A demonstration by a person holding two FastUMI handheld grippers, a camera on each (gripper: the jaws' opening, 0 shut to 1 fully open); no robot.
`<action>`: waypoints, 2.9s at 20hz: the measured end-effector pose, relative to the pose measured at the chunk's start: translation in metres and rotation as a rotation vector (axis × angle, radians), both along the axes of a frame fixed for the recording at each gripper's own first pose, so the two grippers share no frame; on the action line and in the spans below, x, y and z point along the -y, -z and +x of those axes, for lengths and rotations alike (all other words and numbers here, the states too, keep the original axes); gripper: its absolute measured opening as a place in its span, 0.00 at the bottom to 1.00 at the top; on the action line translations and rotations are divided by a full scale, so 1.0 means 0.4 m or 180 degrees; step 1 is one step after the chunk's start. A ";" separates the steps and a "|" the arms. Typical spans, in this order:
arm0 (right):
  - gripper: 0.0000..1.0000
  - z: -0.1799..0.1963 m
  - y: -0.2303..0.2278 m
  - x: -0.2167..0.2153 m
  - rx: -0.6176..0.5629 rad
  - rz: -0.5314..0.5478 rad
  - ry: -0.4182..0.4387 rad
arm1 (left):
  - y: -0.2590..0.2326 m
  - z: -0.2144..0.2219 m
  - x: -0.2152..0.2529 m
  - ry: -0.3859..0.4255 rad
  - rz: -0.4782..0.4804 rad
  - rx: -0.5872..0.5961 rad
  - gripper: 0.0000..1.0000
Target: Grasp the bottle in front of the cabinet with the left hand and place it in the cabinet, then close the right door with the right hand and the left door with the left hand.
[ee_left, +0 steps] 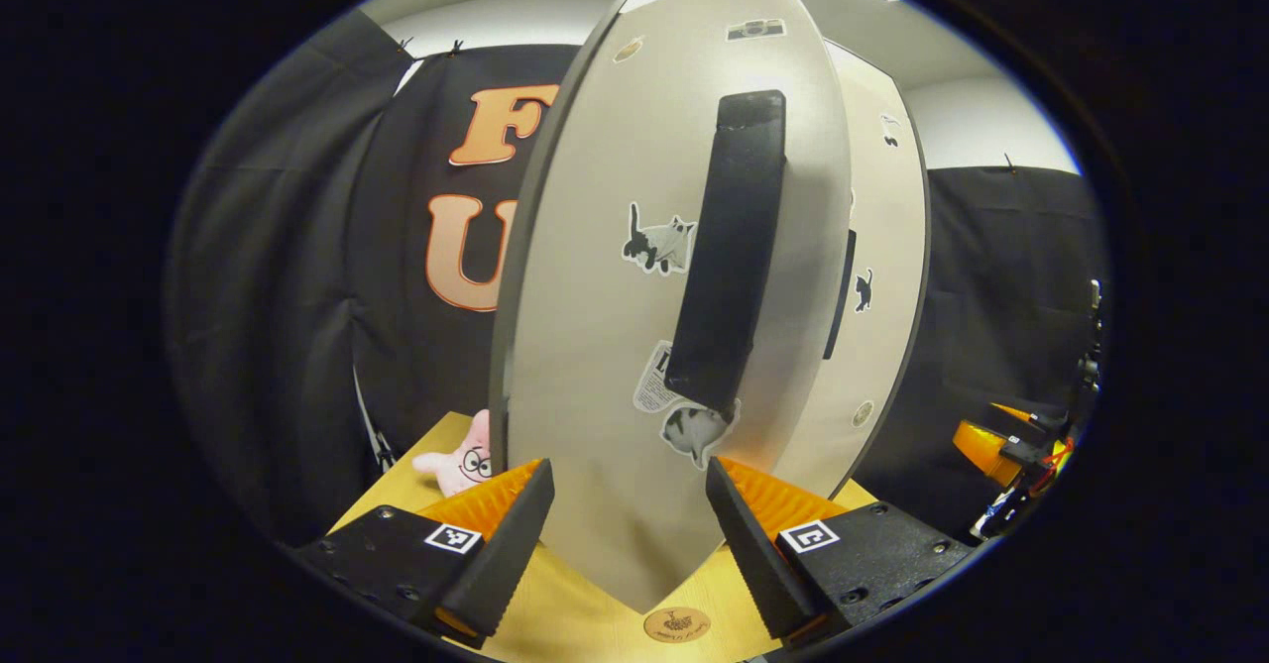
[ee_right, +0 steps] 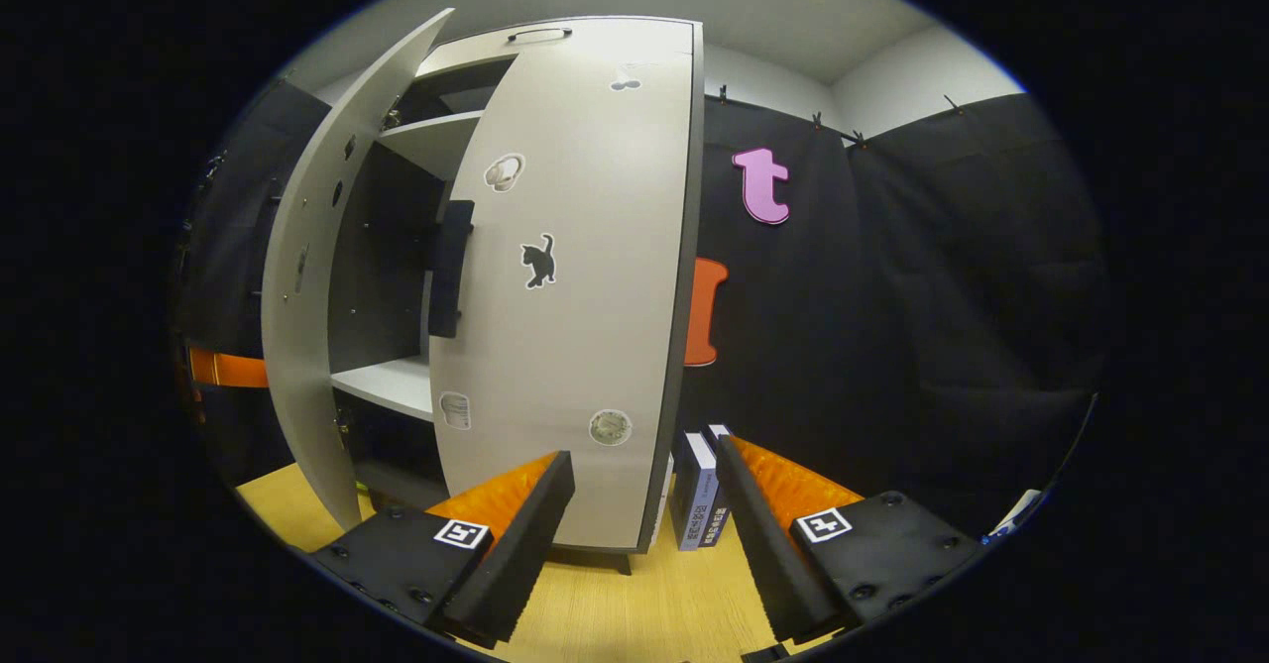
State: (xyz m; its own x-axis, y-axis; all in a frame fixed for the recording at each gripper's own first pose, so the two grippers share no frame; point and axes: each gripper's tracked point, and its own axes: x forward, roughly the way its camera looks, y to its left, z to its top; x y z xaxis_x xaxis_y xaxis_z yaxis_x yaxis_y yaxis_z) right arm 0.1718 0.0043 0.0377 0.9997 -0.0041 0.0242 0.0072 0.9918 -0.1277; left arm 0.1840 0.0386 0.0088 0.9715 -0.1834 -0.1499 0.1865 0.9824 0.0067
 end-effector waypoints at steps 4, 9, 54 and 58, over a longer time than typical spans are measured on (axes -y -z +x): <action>0.97 -0.009 -0.006 0.024 0.0012 -0.0023 0.0049 | 0.029 0.090 0.036 0.0059 0.0024 -0.0039 0.95; 0.97 -0.024 -0.003 0.042 -0.0002 -0.0047 0.0105 | 0.026 0.126 0.076 0.0121 0.0003 0.0002 0.94; 0.97 0.028 0.087 0.265 -0.0337 0.0255 0.0319 | 0.102 0.175 0.056 -0.0218 0.0292 -0.0208 0.95; 0.97 0.021 0.089 0.304 -0.0355 0.0255 0.0332 | 0.098 0.137 0.074 -0.0187 0.0289 -0.0219 0.95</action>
